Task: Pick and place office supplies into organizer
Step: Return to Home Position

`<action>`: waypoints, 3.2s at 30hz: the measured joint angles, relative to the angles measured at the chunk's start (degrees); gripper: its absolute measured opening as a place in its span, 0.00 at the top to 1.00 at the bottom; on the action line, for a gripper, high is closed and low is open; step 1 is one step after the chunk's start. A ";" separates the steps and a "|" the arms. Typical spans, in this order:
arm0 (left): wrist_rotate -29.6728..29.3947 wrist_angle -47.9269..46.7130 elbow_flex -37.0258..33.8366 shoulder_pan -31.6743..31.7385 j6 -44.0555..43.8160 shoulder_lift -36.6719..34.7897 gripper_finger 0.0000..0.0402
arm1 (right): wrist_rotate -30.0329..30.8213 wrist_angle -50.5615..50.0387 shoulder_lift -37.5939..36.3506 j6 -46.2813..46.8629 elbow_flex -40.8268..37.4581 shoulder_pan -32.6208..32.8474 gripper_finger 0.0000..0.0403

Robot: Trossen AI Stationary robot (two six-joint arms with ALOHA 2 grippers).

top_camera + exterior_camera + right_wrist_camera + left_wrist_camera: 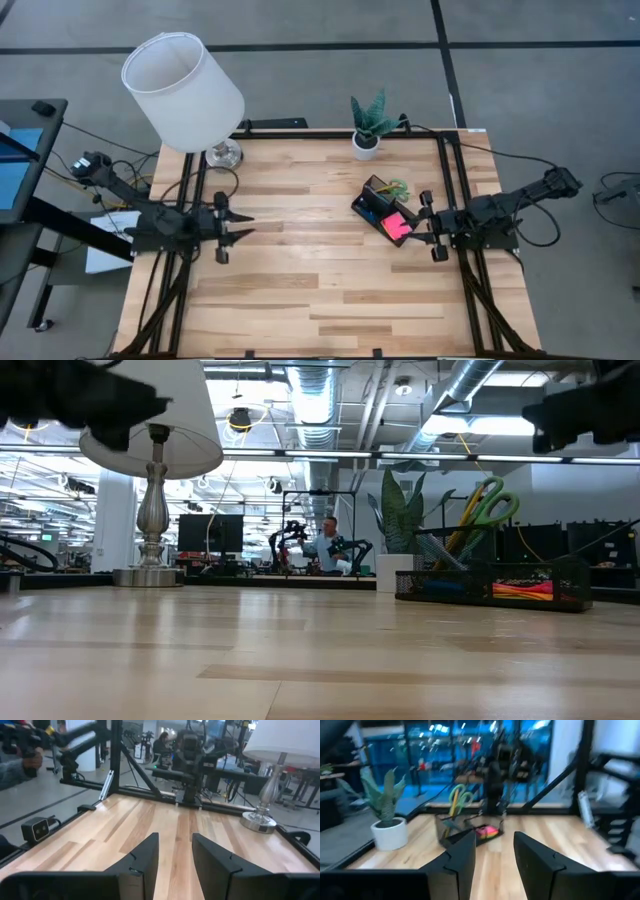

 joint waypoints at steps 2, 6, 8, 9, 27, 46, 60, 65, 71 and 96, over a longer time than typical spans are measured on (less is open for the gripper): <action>2.81 5.18 -4.89 0.33 0.93 -3.78 0.69 | -0.61 3.41 -0.36 -0.08 -2.59 0.00 0.72; 4.26 -0.22 -4.29 1.01 4.16 -10.33 0.69 | -0.94 5.45 -2.50 -1.49 -5.17 -0.52 0.72; 4.57 -0.56 -4.19 1.32 7.80 -12.50 0.69 | -1.12 4.81 -4.23 -1.82 -5.58 -1.30 0.72; 5.44 -0.67 -4.19 1.49 9.22 -13.60 0.69 | -1.18 3.97 -5.38 -2.30 -5.84 -1.80 0.72; 4.29 -19.60 -5.57 1.54 7.30 -27.10 0.69 | -11.65 -6.97 -14.10 -1.18 -5.91 -10.59 0.72; 3.88 -24.71 -5.35 1.54 -1.20 -25.94 0.69 | -11.74 -7.00 -13.59 0.92 -5.91 -11.30 0.72; 3.91 -24.89 -5.33 1.54 -0.66 -25.94 0.69 | -11.74 -7.02 -13.59 0.94 -5.91 -11.30 0.72; 3.91 -24.89 -5.33 1.54 -1.05 -25.94 0.69 | -11.74 -7.02 -13.59 0.96 -5.91 -11.30 0.72; 3.93 -24.91 -5.31 1.54 -1.28 -25.94 0.69 | -11.75 -7.02 -13.59 0.96 -5.91 -11.30 0.72; 3.95 -24.93 -5.31 1.52 -1.09 -25.94 0.69 | -11.76 -7.02 -13.59 0.96 -5.93 -11.28 0.72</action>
